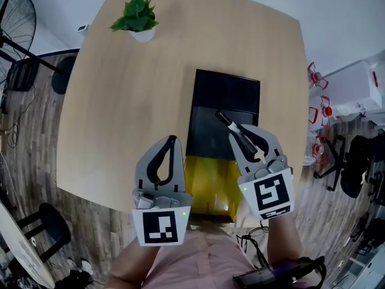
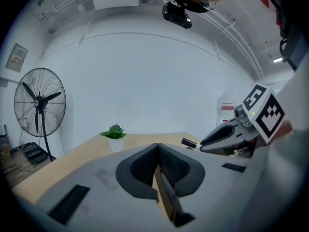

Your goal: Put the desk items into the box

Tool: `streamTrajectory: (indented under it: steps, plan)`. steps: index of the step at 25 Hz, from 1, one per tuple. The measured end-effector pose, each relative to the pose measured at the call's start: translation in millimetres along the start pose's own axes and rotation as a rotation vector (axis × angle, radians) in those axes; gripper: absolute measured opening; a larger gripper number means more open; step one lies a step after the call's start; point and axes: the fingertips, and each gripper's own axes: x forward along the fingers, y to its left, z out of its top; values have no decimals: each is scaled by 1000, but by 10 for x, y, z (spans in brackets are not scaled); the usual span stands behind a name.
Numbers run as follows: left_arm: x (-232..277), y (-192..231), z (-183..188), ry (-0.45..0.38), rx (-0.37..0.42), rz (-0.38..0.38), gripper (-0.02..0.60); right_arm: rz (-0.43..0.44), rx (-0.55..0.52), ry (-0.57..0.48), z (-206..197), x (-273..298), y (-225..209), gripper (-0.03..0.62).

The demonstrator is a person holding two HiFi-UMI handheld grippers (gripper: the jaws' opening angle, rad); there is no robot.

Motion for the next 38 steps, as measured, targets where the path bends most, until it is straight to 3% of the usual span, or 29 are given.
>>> streamTrajectory:
  steps: [10,22,30,38]
  plan:
    - [-654,-265,364,-103,44,21,11,-16,-15,-86,210,-721,346,67]
    - [-1283,-575,367,-146,56,10,11,10,-42,-109,74,-1268,915,67]
    - [-1450,-606,199,-112,46,24,11,44,-4,-75,-199,-1242,1167,67]
    - [-1345,-451,-103,-59,49,24,11,99,52,6,-575,-832,1381,67]
